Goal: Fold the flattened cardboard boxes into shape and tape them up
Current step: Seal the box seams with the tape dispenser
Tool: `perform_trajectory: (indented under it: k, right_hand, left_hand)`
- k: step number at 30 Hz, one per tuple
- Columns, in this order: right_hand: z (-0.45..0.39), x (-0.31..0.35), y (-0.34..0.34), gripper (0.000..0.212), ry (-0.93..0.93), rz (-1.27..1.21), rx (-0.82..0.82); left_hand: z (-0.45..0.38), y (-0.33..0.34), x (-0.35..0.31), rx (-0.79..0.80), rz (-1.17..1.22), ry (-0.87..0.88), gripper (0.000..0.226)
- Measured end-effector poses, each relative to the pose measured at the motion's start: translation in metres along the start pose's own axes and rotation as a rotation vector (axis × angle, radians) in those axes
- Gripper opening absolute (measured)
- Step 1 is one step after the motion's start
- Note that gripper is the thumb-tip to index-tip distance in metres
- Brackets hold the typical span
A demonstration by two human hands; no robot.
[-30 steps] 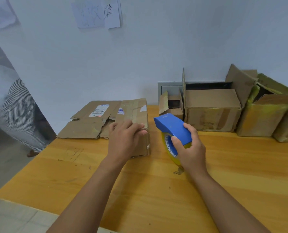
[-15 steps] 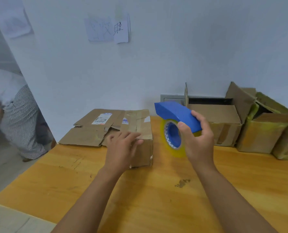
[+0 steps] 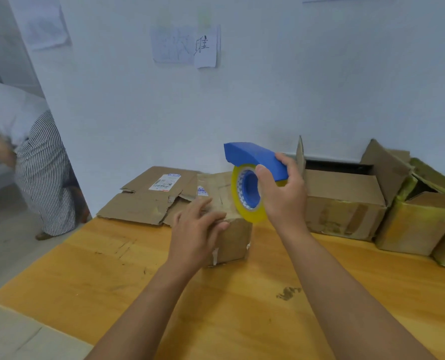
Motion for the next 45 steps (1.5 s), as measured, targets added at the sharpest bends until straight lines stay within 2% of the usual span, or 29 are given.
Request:
perform_trajectory:
  k: [3,7,12,16,19,24,29,36,39,42,45]
  right_hand:
    - [-0.004,-0.002,-0.002,0.049,0.019,0.018,0.009]
    - [-0.007,0.001,-0.001,0.045,-0.003,0.025,0.014]
    - [0.0,0.006,0.01,0.049,-0.069,0.061,0.041]
    - [0.001,0.007,0.016,0.05,-0.081,0.072,0.071]
    - [0.002,0.007,0.014,0.048,-0.097,0.077,0.066]
    - [0.001,0.008,0.013,0.048,-0.084,0.063,0.075]
    - [0.009,0.012,0.019,0.048,-0.104,0.014,0.073]
    - [0.008,0.007,0.02,0.045,-0.07,0.017,0.075]
    - [0.009,0.008,0.021,0.044,-0.078,0.033,0.08]
    - [0.007,0.007,0.02,0.043,-0.061,0.043,0.078]
    - [0.005,0.007,0.021,0.042,-0.045,0.051,0.084]
  left_hand:
    - [0.002,0.002,0.001,-0.06,0.032,-0.012,0.025]
    - [-0.002,0.007,-0.011,-0.064,0.073,-0.075,0.026]
    - [0.005,0.005,-0.002,-0.046,0.172,0.01,0.02]
    - [0.004,0.005,0.002,-0.039,0.151,0.042,0.017]
    - [0.004,0.008,0.006,-0.011,0.157,0.03,0.021]
    - [0.005,0.007,0.021,0.03,0.294,-0.051,0.03]
    - [0.004,0.004,0.015,0.01,0.244,0.016,0.031]
    - [0.003,0.003,0.019,0.042,0.34,0.077,0.006]
    - [0.005,0.002,0.024,0.084,0.371,0.056,0.016]
    - [0.01,0.002,0.03,0.051,0.345,-0.005,0.033]
    - [0.009,0.0,0.03,0.041,0.382,-0.056,0.035]
Point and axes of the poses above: each hand's wrist, its own z-axis away from the middle knuckle, its own y-axis out of the palm, x = y × z, the point moved 5 cm from there along -z, towards the middle knuckle, and after that the axes turned 1 degree about z, right-handed, at the moved point
